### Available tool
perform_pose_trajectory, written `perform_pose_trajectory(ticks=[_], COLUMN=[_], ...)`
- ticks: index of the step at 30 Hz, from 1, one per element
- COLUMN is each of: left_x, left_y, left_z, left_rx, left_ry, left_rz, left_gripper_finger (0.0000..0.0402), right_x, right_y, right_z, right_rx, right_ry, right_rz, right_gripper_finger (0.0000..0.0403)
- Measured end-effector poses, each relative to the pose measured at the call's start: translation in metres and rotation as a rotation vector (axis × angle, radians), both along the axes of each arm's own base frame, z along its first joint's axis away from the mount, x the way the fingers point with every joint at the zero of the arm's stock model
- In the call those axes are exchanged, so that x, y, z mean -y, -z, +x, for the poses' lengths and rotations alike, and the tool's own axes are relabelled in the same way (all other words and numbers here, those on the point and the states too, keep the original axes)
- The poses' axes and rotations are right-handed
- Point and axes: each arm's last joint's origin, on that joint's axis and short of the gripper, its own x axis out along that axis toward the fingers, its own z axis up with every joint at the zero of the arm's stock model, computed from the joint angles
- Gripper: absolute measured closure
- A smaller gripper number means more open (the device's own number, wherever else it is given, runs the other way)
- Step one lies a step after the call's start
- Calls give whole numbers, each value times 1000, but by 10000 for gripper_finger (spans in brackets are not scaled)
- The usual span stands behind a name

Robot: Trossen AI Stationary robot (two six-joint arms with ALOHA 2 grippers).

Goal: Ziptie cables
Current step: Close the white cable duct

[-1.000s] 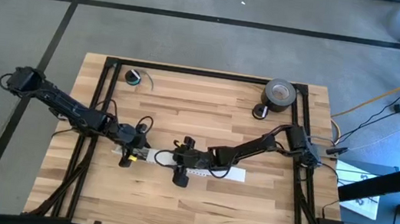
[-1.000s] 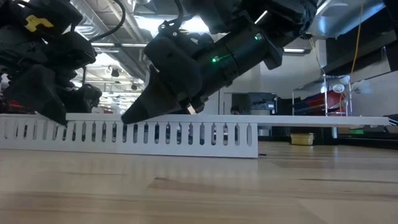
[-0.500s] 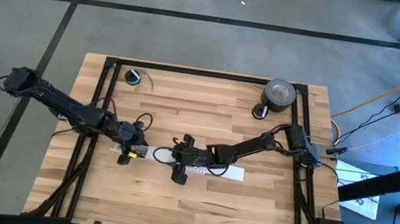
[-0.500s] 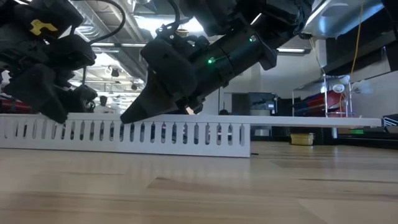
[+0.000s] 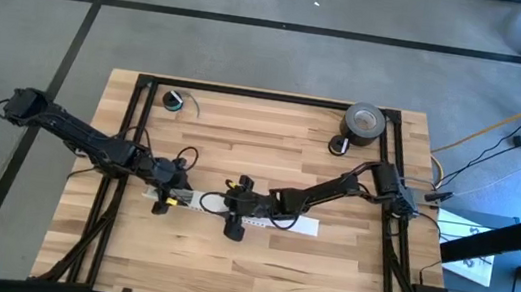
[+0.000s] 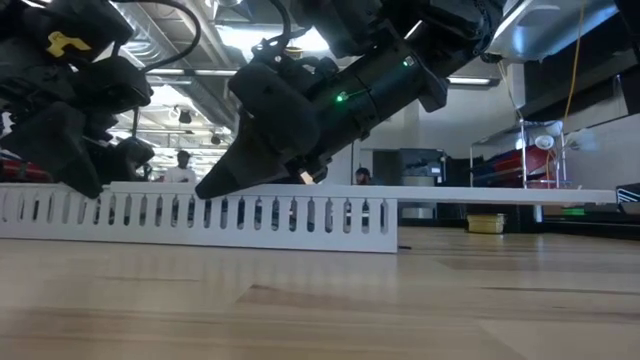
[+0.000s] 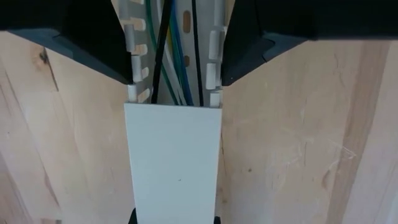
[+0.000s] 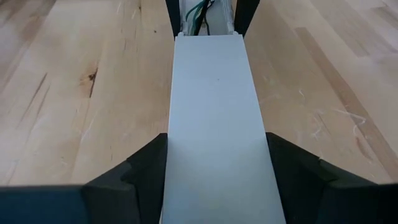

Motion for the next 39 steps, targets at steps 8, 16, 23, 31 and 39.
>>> perform_pose_trajectory(ticks=[8, 16, 23, 31, 39], left_x=[-1, -1, 4, 10, 13], left_y=[-6, -32, -20, 1, 6], left_z=[6, 4, -5, -13, -12], left_rx=[12, -176, -247, -234, -167], left_ry=[36, -61, -138, -97, -45], left_rz=[45, 10, -10, 7, 43], left_gripper_finger=[123, 112, 112, 111, 111], right_x=[0, 0, -1, -1, -1], right_y=[0, 0, 0, 0, 1], right_z=[0, 0, 0, 0, -1], right_rx=[1, 1, 0, -2, -11], right_ry=[-5, -10, -28, -31, -47], right_rz=[-4, -1, -13, -15, -37], right_gripper_finger=[192, 192, 192, 192, 192])
